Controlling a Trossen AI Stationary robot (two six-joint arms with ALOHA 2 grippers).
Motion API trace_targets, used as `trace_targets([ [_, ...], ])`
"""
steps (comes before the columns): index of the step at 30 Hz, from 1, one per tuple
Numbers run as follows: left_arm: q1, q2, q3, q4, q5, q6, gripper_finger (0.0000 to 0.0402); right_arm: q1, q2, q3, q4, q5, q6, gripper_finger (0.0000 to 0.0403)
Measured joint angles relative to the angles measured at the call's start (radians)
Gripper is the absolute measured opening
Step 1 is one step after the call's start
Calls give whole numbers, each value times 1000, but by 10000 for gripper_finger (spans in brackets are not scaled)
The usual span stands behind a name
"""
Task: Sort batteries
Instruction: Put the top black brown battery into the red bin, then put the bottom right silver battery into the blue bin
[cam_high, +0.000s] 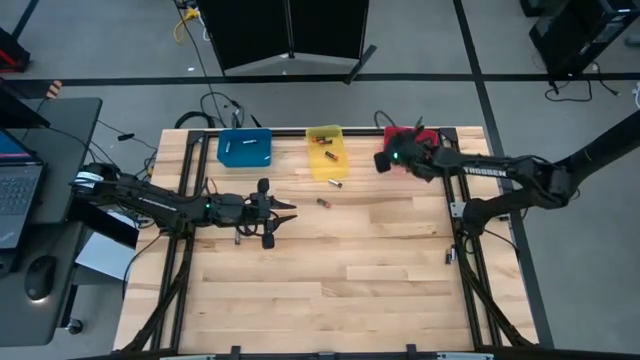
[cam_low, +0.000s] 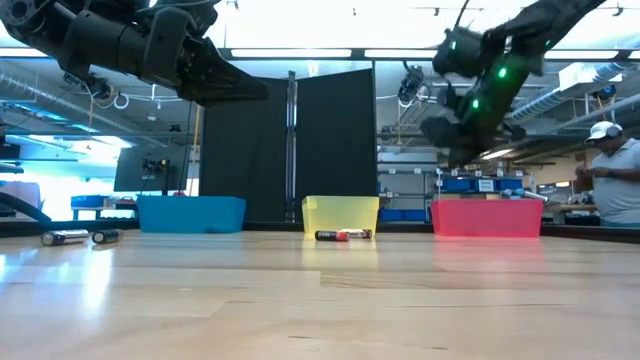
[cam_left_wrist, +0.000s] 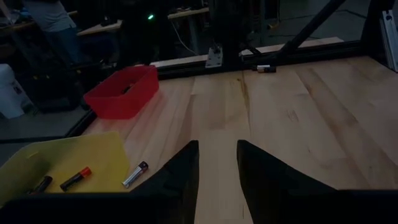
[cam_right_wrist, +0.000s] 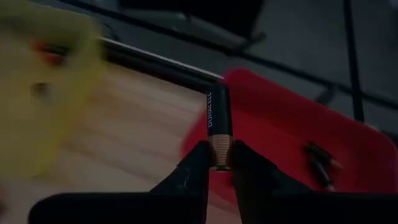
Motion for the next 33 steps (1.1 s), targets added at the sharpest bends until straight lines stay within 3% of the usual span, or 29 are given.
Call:
trace_targets([
  [6, 0, 0, 0, -2, 0, -1, 117, -202, 109, 0, 29, -153, -1, 60],
  [11, 0, 0, 0, -2, 0, 0, 117, -297, 191, 0, 66, -256, 5, 60],
  [21, 0, 0, 0, -2, 0, 0, 117, -366, 273, 1, 76, -331, -8, 62],
  [28, 0, 0, 0, -3, 0, 0, 117, -376, 272, 1, 83, -344, -39, 132],
  [33, 0, 0, 0, -3, 0, 0, 117, -370, 203, 45, -9, -346, -92, 152],
])
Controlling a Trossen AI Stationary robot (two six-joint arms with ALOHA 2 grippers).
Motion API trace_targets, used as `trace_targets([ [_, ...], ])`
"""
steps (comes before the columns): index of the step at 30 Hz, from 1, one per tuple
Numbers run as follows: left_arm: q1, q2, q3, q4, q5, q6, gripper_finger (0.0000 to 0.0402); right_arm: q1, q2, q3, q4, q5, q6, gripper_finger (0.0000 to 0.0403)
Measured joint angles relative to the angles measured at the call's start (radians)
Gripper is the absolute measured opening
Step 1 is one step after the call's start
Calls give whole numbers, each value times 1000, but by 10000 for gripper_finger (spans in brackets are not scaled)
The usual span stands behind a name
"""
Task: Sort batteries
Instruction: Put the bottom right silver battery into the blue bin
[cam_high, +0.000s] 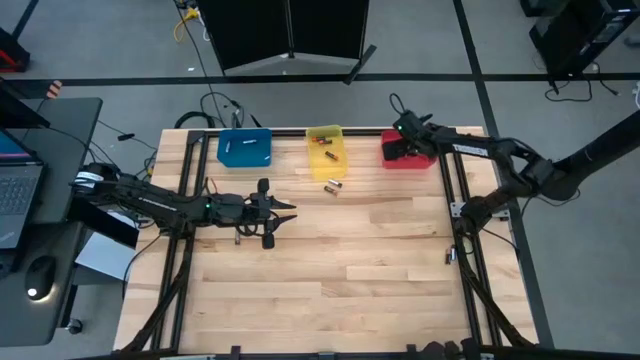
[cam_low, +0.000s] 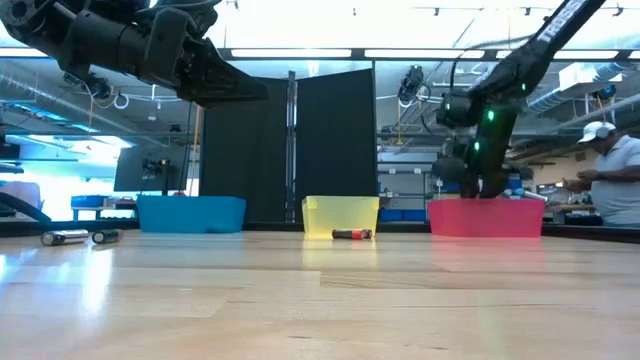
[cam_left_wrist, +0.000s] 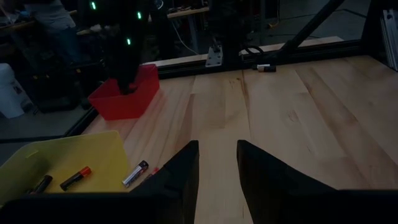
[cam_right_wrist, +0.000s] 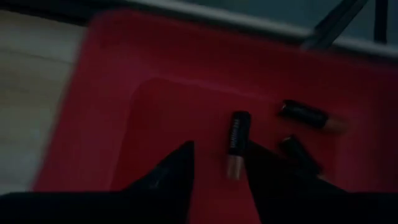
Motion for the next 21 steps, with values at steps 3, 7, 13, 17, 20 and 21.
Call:
trace_targets([
  [3, 0, 0, 0, 0, 0, 0, 117, 33, -68, 69, -127, 1, -57, 154],
  [7, 0, 0, 0, 0, 0, 0, 117, 122, -175, 151, -308, 4, -139, 155],
  [13, 0, 0, 0, -1, 0, 0, 117, 343, -316, 191, -547, 4, -145, 156],
  [17, 0, 0, 0, 0, 0, 0, 117, 530, -350, 192, -682, -34, -38, 156],
  [20, 0, 0, 0, 0, 0, 0, 117, 673, -341, 192, -756, -75, 55, 156],
  [21, 0, 0, 0, 0, 0, 0, 117, 719, -331, 192, -775, -93, 86, 156],
])
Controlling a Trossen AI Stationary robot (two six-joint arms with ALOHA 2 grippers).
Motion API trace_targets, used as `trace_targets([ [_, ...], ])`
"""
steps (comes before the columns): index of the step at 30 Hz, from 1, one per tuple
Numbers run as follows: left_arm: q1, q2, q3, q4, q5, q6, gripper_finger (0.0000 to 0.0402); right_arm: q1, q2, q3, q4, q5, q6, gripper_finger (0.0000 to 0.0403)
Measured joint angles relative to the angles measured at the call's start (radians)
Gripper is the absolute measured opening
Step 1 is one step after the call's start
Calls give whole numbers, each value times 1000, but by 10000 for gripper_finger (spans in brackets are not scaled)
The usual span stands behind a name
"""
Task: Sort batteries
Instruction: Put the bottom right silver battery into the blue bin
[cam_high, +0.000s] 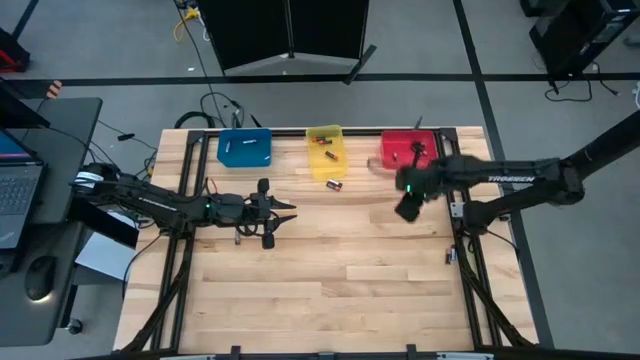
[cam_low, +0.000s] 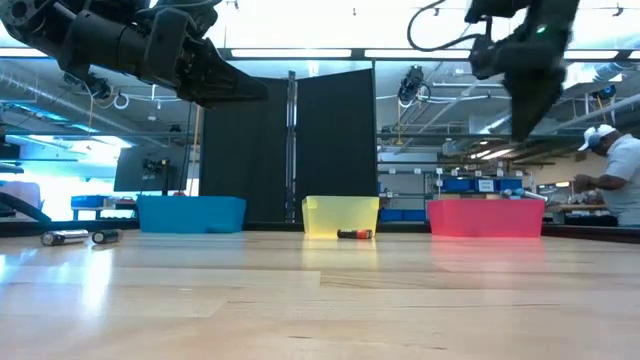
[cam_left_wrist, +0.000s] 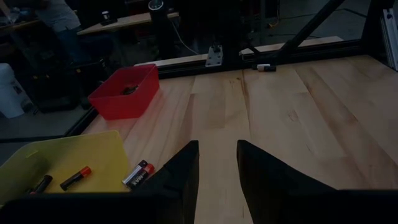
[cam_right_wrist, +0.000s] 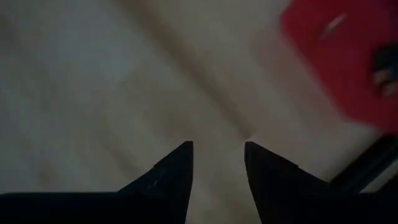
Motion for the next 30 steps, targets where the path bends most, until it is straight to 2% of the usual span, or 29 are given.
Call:
trace_targets([
  [8, 0, 0, 0, -4, 0, 0, 117, 330, 169, -5, -131, -277, 214, 162],
  [14, 0, 0, 0, -7, 0, 0, 117, 484, 375, -16, -173, -434, 229, 203],
  [22, 0, 0, 0, -7, 0, 0, 117, 539, 592, -31, -231, -490, 86, 275],
  [30, 0, 0, 0, -12, 0, 0, 117, 538, 626, -129, -177, -525, 25, 297],
])
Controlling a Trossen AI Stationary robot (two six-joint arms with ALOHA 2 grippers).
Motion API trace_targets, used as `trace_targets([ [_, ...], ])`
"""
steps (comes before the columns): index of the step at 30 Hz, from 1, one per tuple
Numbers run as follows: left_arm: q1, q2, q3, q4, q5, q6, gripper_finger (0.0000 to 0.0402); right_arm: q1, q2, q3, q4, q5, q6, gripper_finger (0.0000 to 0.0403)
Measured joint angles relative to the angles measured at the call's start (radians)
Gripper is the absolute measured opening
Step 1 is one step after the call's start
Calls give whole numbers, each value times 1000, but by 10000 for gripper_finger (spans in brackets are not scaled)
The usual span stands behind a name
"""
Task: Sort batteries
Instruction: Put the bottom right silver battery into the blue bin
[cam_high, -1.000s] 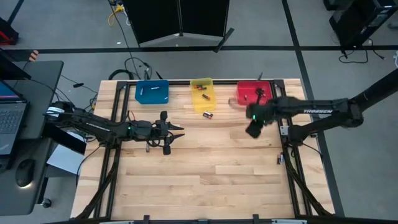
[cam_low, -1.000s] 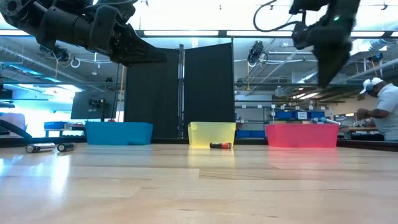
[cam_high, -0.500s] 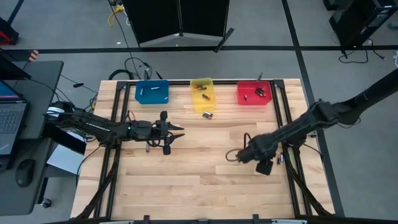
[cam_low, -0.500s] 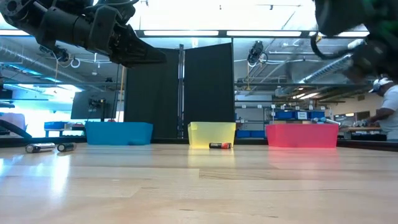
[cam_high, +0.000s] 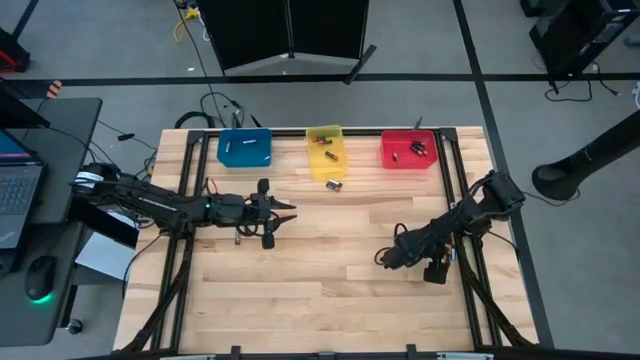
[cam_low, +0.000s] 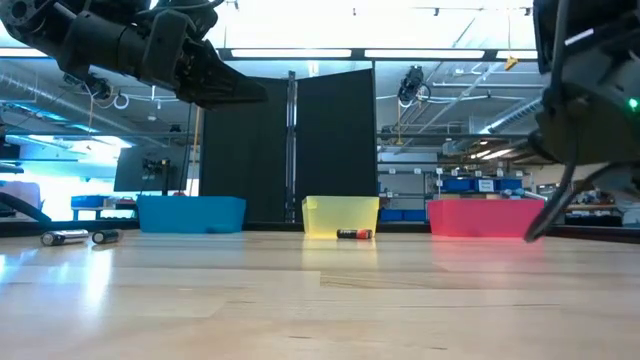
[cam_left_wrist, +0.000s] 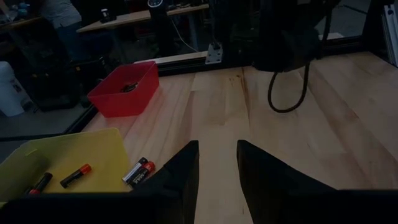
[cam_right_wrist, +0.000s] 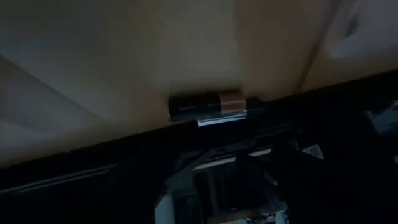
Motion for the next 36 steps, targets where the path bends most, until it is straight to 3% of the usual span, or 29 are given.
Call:
trace_targets([
  [20, 0, 0, 0, -19, 0, 0, 117, 0, -1, -190, 198, -28, -20, 295],
  [25, 0, 0, 0, -19, 0, 0, 117, 0, -2, -198, 211, -31, -28, 276],
  [31, 0, 0, 0, -21, 0, 0, 117, 0, -1, -195, 210, -36, -24, 227],
  [36, 0, 0, 0, -21, 0, 0, 117, 0, 2, -165, 206, -36, -25, 227],
])
